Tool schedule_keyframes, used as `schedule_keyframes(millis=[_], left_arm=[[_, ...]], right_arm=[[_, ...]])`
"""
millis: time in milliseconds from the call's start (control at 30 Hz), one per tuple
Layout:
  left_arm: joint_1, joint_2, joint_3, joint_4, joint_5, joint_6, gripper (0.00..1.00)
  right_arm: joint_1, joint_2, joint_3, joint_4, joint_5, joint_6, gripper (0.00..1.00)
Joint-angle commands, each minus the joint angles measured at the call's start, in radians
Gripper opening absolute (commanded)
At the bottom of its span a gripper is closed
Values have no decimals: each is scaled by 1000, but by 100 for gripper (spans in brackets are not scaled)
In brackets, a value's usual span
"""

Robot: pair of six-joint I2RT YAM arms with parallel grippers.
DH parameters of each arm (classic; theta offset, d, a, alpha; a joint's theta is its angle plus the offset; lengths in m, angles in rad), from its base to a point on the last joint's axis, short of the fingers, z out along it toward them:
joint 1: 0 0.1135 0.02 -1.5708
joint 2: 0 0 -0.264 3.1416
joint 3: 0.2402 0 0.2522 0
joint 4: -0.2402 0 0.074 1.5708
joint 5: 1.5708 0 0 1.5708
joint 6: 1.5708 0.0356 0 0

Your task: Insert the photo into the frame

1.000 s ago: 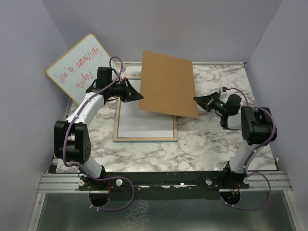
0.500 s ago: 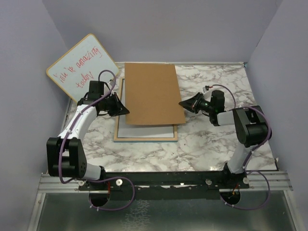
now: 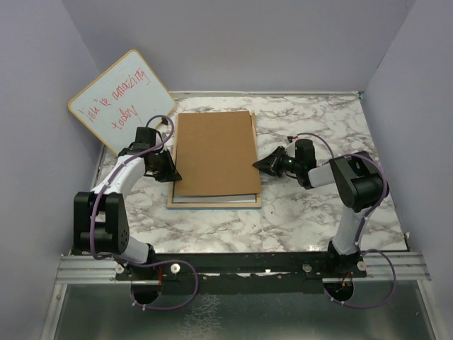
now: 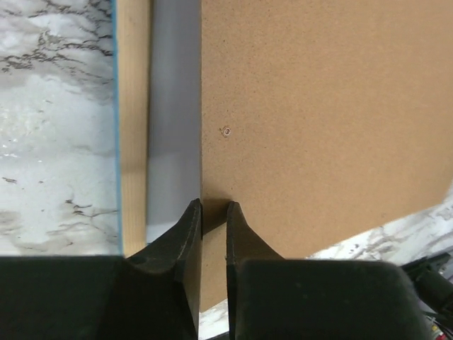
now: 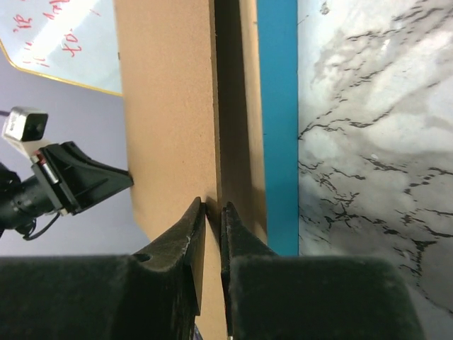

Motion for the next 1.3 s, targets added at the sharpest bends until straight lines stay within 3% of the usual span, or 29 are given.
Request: schedule_keyframes(millis=[0,567,1100,1267], left_arm=[[-7,57,-25,14,-131,60,15],[-5,95,-36,-14,-150,28,18],[-5,88,-26,-78,-230,27,12],[-5,76,30,-84,-254,38,17]], right_arm=[[33,-16,20,10,-49,-30,13],[40,-94,-30,-61,-25,-71,17],[63,-74,-20,-100,-36,-80,18],[64,-92,-10,-171,-4,-101,22]])
